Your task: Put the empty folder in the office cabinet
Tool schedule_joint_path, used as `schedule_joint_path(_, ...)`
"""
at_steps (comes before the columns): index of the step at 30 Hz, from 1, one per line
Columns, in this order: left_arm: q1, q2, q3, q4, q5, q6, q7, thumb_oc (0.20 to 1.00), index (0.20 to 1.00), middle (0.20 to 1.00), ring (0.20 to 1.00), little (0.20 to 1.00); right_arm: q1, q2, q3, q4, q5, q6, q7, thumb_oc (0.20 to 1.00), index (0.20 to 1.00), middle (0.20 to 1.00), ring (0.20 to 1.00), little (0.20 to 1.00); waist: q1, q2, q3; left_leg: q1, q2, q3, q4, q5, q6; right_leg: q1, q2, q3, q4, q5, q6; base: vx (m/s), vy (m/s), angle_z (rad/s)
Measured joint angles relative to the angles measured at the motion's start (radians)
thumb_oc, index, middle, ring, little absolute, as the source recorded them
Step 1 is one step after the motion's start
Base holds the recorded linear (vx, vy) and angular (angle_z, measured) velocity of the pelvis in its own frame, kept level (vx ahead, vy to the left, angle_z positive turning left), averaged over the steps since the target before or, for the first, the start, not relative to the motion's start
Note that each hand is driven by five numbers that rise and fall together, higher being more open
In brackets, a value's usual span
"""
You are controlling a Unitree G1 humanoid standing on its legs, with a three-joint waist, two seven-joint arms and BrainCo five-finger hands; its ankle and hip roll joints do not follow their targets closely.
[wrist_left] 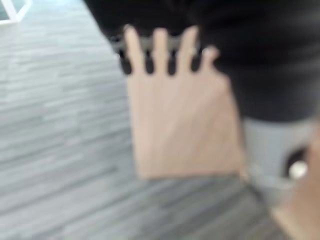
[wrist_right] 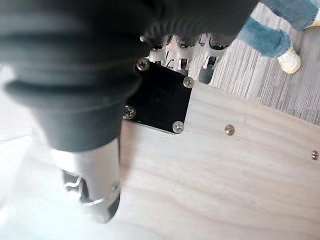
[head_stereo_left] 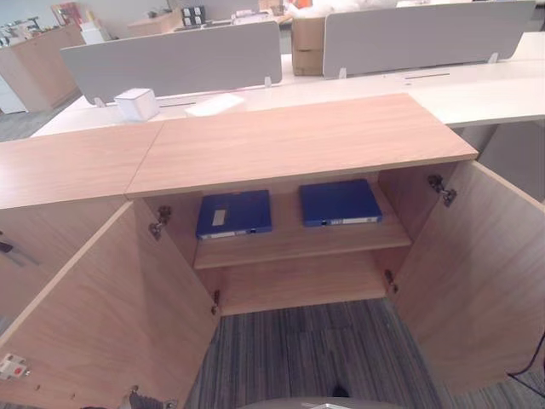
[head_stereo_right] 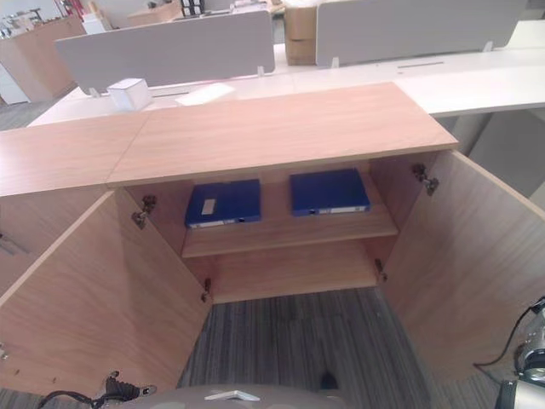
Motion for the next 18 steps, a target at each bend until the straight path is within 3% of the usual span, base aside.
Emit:
schedule_joint_path(11, 0.001, -0.014, -0.029, 0.0, 0.001, -0.032, -0.053, 1.0, 1.0, 1.0, 1.0, 1.0, -0.031, -0.041, 0.227, 0.044, 0.144, 0.026, 0.196, 1.0, 1.0, 1.0, 1.0, 1.0, -0.018, 0.007, 0.006, -0.002, 0.005, 0.02, 0.0, -0.006, -0.005, -0.02, -0.001, -0.004, -0.001, 0.0, -0.001, -0.02, -0.017, -0.11)
schedule_joint_path(13, 0.003, -0.022, -0.028, 0.0, 0.001, -0.034, -0.059, 1.0, 1.0, 1.0, 1.0, 1.0, 0.021, -0.016, 0.257, -0.047, 0.188, 0.047, 0.215, 1.0, 1.0, 1.0, 1.0, 1.0, -0.028, 0.007, 0.006, -0.002, 0.009, 0.019, -0.001, -0.006, -0.005, -0.024, 0.003, -0.006, -0.001, 0.0, -0.001, 0.0, -0.017, -0.24)
schedule_joint_path(15, 0.006, -0.028, -0.025, -0.001, 0.01, -0.034, -0.068, 1.0, 1.0, 1.0, 1.0, 1.0, 0.19, 0.01, 0.319, -0.269, 0.258, 0.07, 0.29, 1.0, 1.0, 1.0, 1.0, 1.0, -0.032, 0.003, 0.005, -0.001, 0.019, 0.008, -0.001, -0.006, -0.006, -0.034, 0.016, -0.02, -0.001, 0.0, -0.001, 0.0, -0.014, -0.42)
schedule_joint_path(17, 0.012, -0.033, -0.017, -0.001, 0.02, -0.034, -0.075, 1.0, 1.0, 1.0, 1.0, 1.0, 0.281, 0.028, 0.384, -0.377, 0.259, 0.09, 0.378, 1.0, 1.0, 1.0, 1.0, 1.0, -0.037, -0.003, 0.004, 0.0, 0.024, -0.018, -0.001, -0.006, -0.006, -0.037, 0.024, -0.033, -0.001, 0.0, -0.001, 0.01, -0.01, -0.26)
schedule_joint_path(18, 0.012, -0.037, -0.005, 0.0, 0.041, -0.039, -0.078, 1.0, 1.0, 1.0, 1.0, 1.0, 0.344, 0.049, 0.486, -0.471, 0.253, 0.113, 0.472, 1.0, 1.0, 1.0, 1.0, 1.0, -0.039, -0.014, 0.004, -0.001, 0.034, -0.038, -0.001, -0.006, -0.006, -0.041, 0.038, -0.04, -0.001, -0.002, -0.001, 0.01, -0.007, -0.23)
